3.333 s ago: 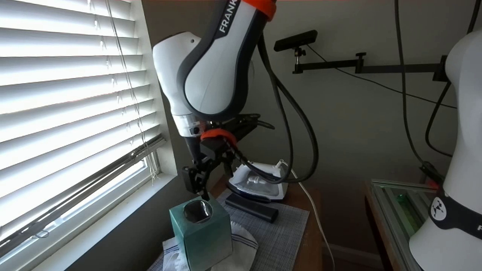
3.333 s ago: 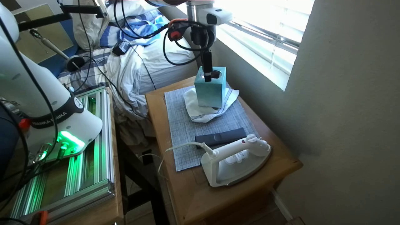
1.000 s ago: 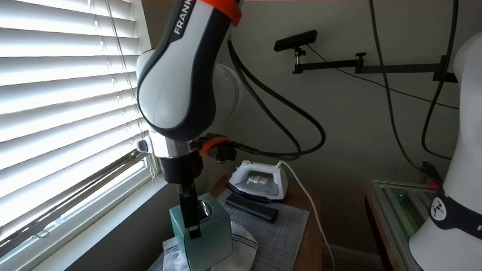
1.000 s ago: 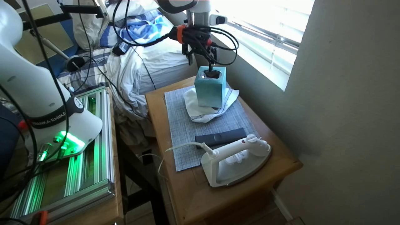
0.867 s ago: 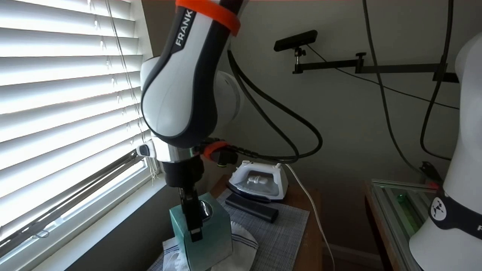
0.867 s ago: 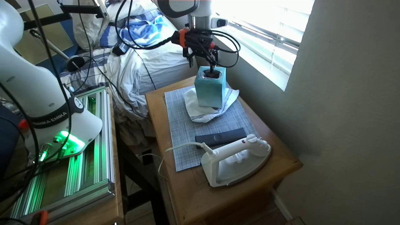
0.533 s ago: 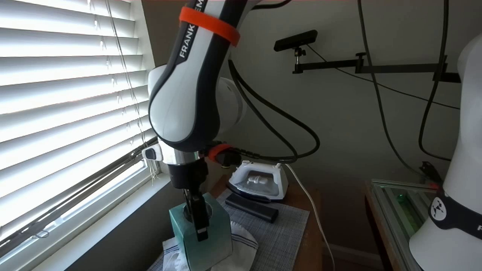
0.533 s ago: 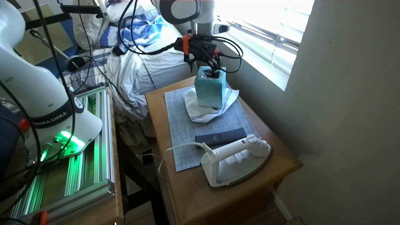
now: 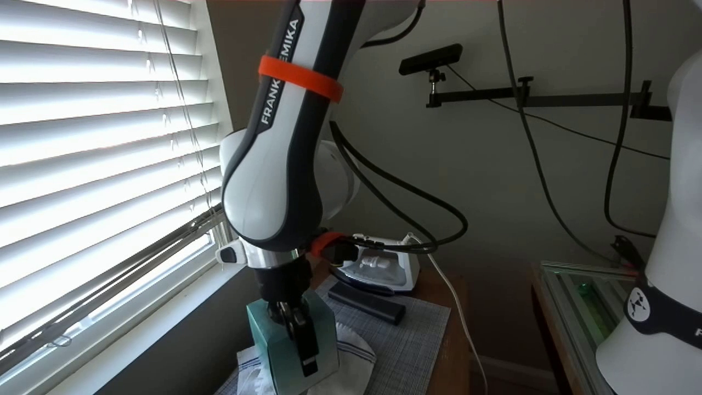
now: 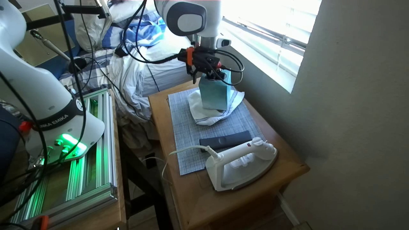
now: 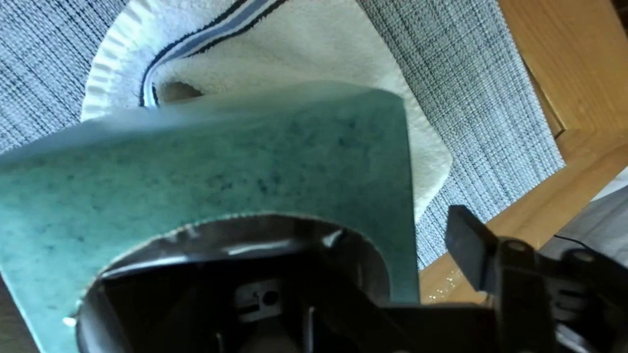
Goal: Remove the box from the towel
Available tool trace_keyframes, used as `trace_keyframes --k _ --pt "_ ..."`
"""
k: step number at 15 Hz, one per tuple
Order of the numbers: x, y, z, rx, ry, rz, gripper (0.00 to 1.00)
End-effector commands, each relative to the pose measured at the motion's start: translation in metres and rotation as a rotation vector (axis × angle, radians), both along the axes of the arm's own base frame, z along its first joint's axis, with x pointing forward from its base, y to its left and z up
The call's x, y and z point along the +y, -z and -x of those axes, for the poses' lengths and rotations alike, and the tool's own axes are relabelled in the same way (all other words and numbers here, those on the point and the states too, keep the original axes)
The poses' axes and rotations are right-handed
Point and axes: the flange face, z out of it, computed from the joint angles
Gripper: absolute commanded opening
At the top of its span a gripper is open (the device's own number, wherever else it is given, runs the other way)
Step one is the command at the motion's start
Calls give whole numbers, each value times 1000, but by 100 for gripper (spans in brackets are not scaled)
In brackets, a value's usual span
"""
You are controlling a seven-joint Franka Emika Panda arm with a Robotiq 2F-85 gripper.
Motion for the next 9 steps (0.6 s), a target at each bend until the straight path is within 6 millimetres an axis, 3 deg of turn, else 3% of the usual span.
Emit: trace_keyframes --k 1,6,9 --pt "-5 6 -8 5 -3 -17 39" --pt "-8 0 -11 -10 8 -11 5" --pt "-7 -2 -11 -7 7 -13 0"
